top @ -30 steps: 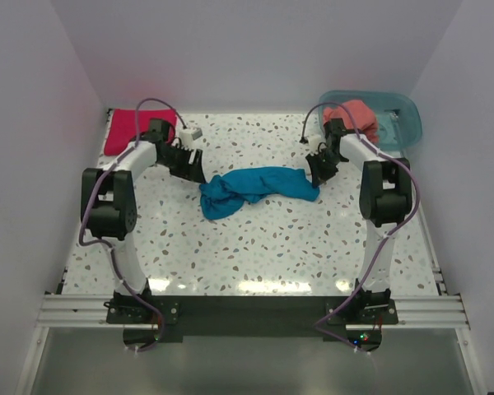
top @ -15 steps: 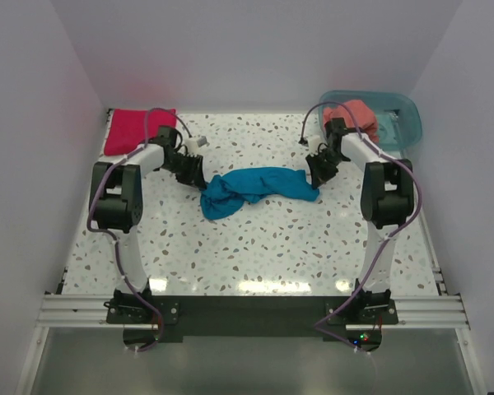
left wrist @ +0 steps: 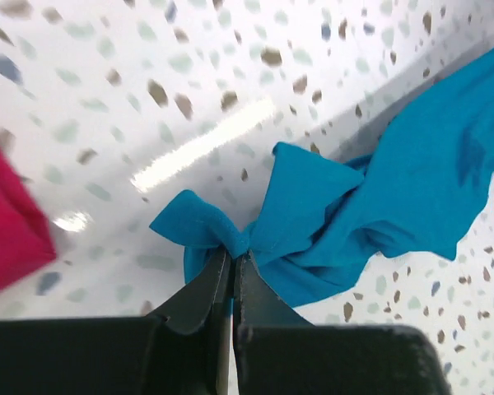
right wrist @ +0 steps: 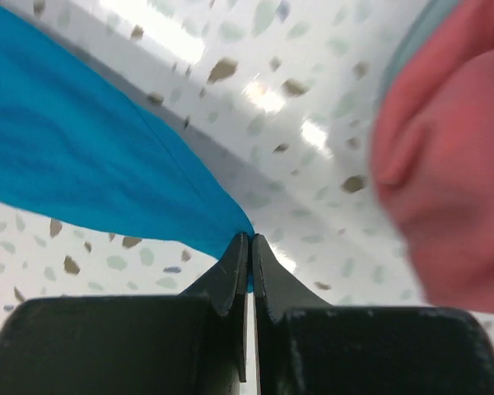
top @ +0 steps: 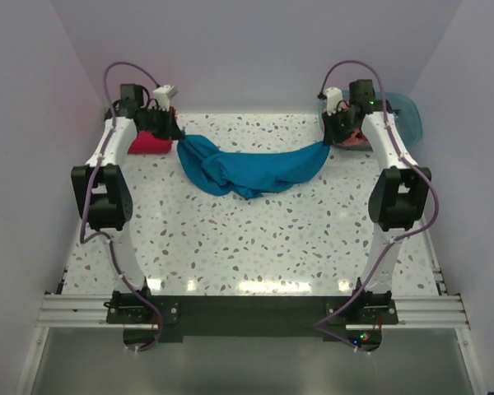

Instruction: Fold and stack the t-shirts

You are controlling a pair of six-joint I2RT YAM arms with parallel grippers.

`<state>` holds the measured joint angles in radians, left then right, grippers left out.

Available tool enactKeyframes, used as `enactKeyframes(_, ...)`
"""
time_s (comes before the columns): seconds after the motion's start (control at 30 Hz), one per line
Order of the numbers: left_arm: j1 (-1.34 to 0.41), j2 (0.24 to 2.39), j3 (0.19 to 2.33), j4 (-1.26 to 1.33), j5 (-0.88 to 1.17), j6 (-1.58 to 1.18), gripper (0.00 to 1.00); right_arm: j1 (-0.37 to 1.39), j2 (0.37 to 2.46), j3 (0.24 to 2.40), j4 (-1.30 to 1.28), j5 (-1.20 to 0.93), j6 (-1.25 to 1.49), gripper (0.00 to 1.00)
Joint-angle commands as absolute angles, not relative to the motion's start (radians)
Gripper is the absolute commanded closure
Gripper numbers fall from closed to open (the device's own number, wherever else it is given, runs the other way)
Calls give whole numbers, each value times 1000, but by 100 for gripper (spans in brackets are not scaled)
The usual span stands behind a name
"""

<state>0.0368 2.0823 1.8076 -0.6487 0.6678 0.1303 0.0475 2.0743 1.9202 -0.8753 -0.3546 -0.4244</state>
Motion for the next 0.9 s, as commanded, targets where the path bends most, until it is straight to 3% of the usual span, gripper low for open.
enactKeyframes(0.0,35,1994,1948,-718,696,213,100,14,2002,2100,-841,-388,-399,100)
enactKeyframes(0.13,38,1902,1971,-729,683,303,100,2,1951,2183,-830,-429,-385,100)
enactKeyframes(0.23,48,1774,1856,-739,681,377,100,-24,1855,2125,-833,-454,-435,100)
enactKeyframes(0.37,48,1608,1590,-785,638,501,100,-26,1700,1802,-836,-440,-540,100)
enactKeyframes(0.53,8,1528,1390,-1043,658,809,100,-22,1598,1522,-841,-417,-669,100)
enactKeyframes(0.67,-34,1502,1212,-1094,603,919,57,6,1623,1410,-925,-426,-744,100)
enactKeyframes(0.77,-29,1500,1198,-1112,603,956,36,58,1635,1358,-979,-419,-793,100)
enactKeyframes(0.87,-28,1508,1216,-1117,623,960,29,84,1638,1315,-976,-403,-801,100)
